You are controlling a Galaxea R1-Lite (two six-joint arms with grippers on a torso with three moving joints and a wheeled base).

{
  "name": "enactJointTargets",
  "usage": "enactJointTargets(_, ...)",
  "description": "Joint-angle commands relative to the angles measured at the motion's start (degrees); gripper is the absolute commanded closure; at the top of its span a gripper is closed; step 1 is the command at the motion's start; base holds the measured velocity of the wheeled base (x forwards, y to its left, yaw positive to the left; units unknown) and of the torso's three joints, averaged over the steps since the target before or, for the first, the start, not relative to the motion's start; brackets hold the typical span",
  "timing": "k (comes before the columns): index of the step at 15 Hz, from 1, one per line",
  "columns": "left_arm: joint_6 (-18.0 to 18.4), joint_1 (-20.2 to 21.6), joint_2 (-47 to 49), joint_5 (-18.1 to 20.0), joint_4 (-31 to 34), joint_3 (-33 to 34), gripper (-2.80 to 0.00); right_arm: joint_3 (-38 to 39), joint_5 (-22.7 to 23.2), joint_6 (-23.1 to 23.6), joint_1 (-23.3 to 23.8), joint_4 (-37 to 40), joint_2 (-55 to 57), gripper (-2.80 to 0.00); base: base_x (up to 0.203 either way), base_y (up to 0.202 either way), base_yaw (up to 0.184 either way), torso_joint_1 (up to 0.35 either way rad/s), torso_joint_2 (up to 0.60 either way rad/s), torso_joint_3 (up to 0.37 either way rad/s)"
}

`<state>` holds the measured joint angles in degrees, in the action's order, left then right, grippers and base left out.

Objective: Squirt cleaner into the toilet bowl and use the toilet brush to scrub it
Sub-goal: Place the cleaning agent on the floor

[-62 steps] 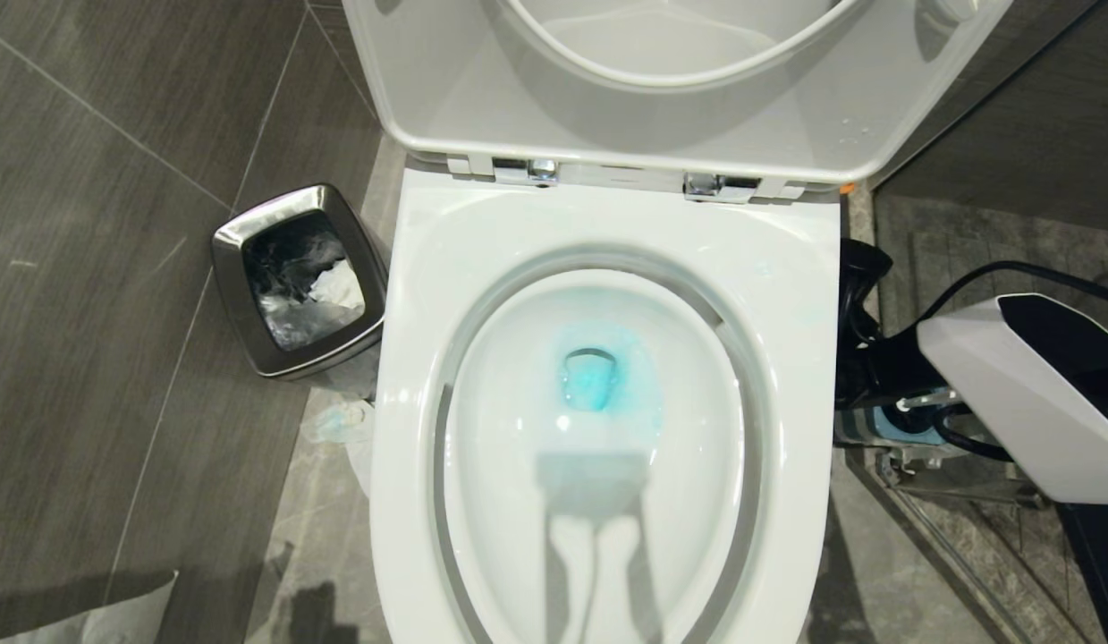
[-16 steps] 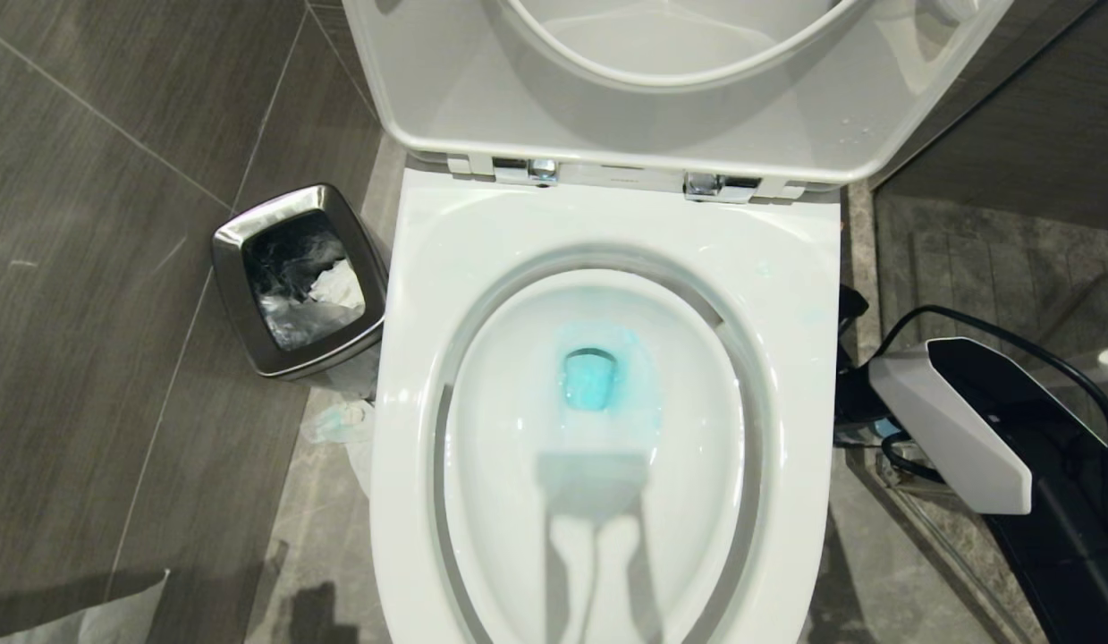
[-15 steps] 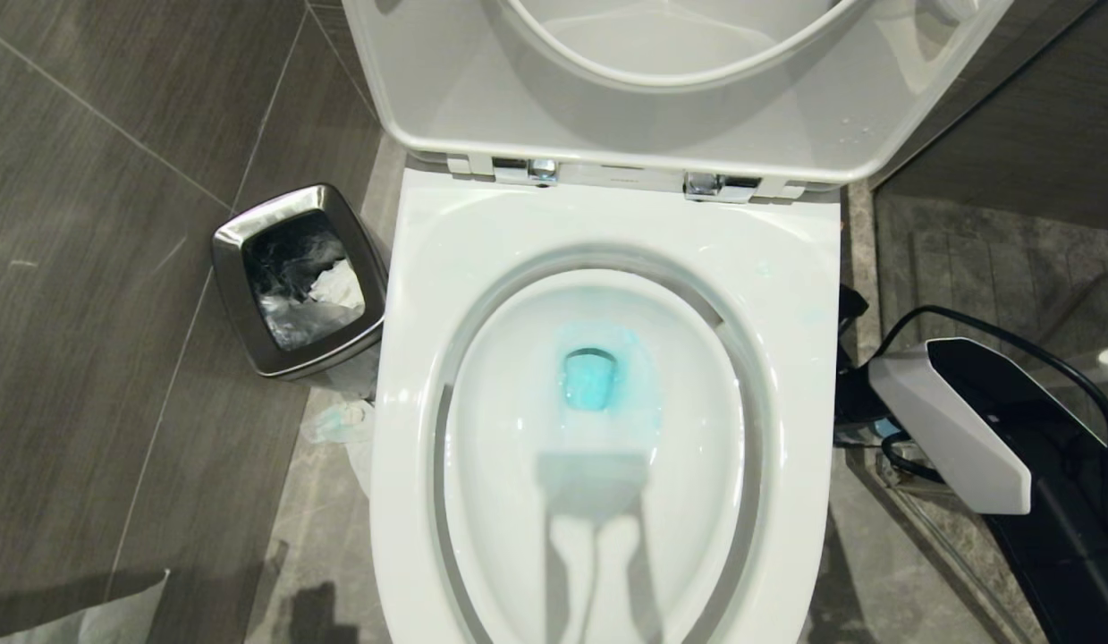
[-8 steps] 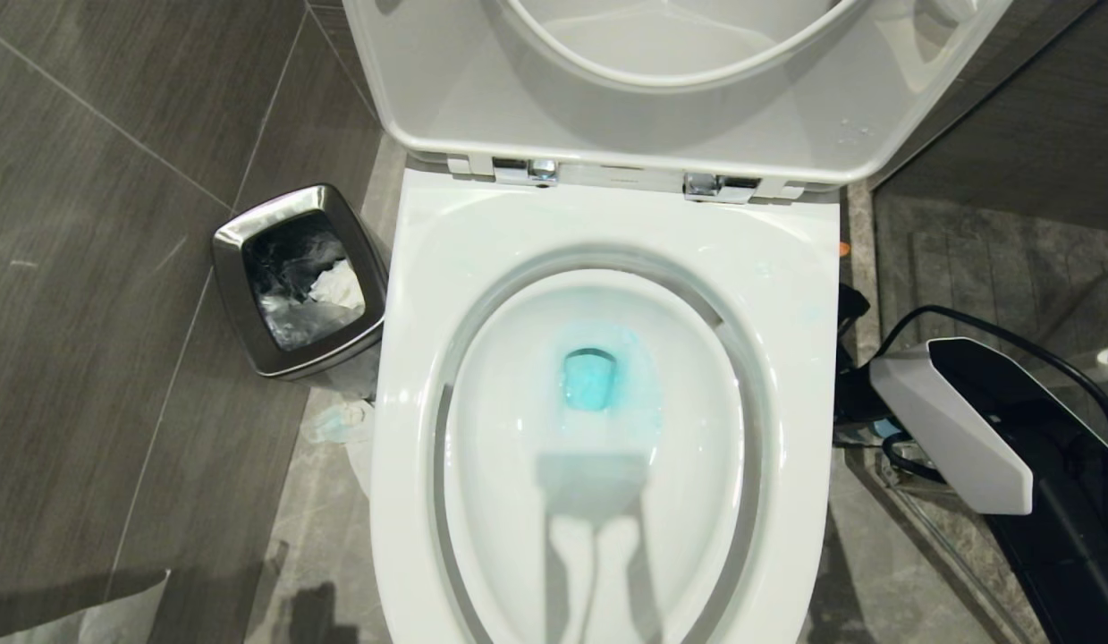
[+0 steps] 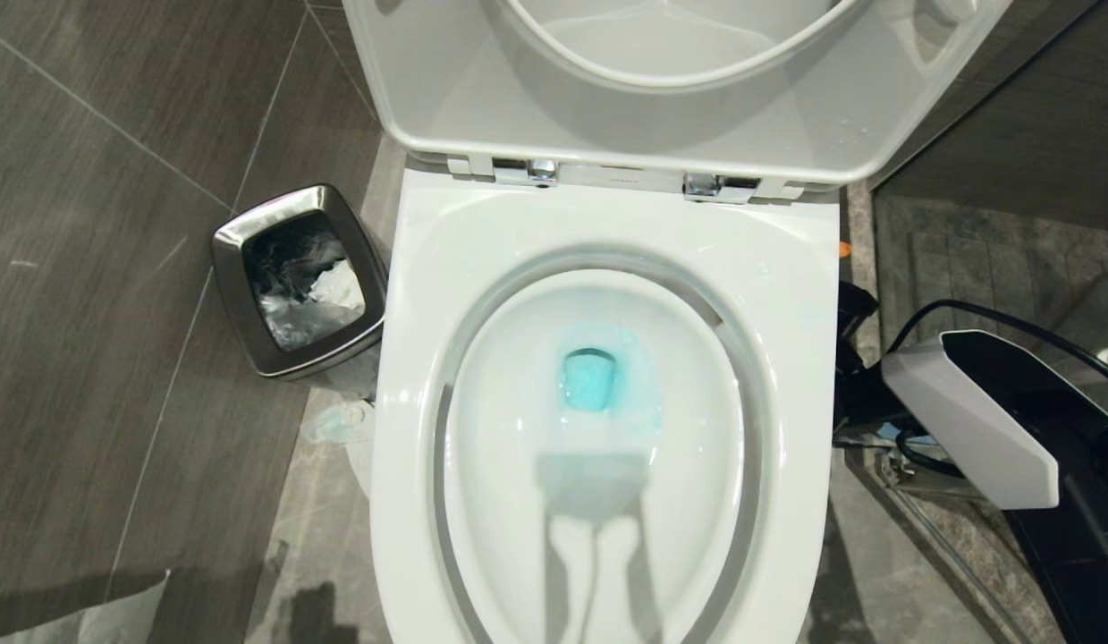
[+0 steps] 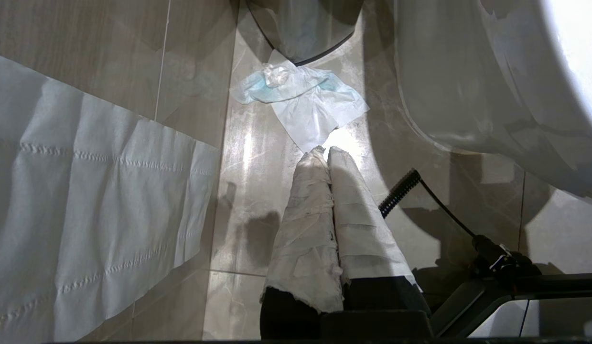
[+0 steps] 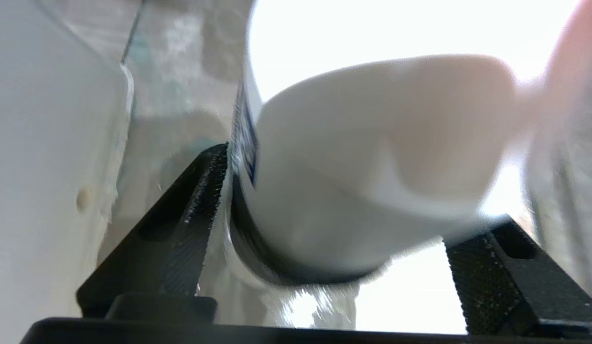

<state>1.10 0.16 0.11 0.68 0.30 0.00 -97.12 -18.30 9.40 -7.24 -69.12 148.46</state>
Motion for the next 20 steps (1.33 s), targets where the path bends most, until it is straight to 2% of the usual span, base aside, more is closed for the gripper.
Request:
enactJointTargets(1, -0.04, 0.02, -0.02, 0.02, 0.02, 0.09, 0.00, 7.94, 0.02, 0.00, -0.11, -0.39, -6.23, -2.80, 0.000, 0.000, 0.000, 0.000, 0.00, 0.000)
enactJointTargets(4, -0.04, 0.02, -0.02, 0.02, -0.04, 0.09, 0.00, 20.88, 0.19, -1.73, -0.38, -1.82, -15.30, -2.80, 0.000, 0.000, 0.000, 0.000, 0.00, 0.000)
enactJointTargets(7, -0.04, 0.08, -0.02, 0.02, 0.02, 0.09, 0.00, 28.30, 0.32, -3.84, -1.09, -3.28, -23.90, -2.80, 0.000, 0.000, 0.000, 0.000, 0.00, 0.000)
enactJointTargets(8, 0.04, 0.02, -0.02, 0.02, -0.04, 0.09, 0.00, 30.32, 0.35, -4.06, -1.51, -3.49, -26.14, 0.00, 0.000, 0.000, 0.000, 0.000, 0.00, 0.000)
enactJointTargets(13, -0.04, 0.02, -0.02, 0.02, -0.04, 0.09, 0.00, 38.52, 0.28, -4.21, -2.63, -3.58, -32.57, 0.00, 0.000, 0.000, 0.000, 0.000, 0.00, 0.000)
enactJointTargets(20, 0.04, 0.02, -0.02, 0.02, -0.04, 0.09, 0.00, 57.02, -0.15, -4.20, -2.78, -0.71, -50.32, 0.00, 0.000, 0.000, 0.000, 0.000, 0.00, 0.000)
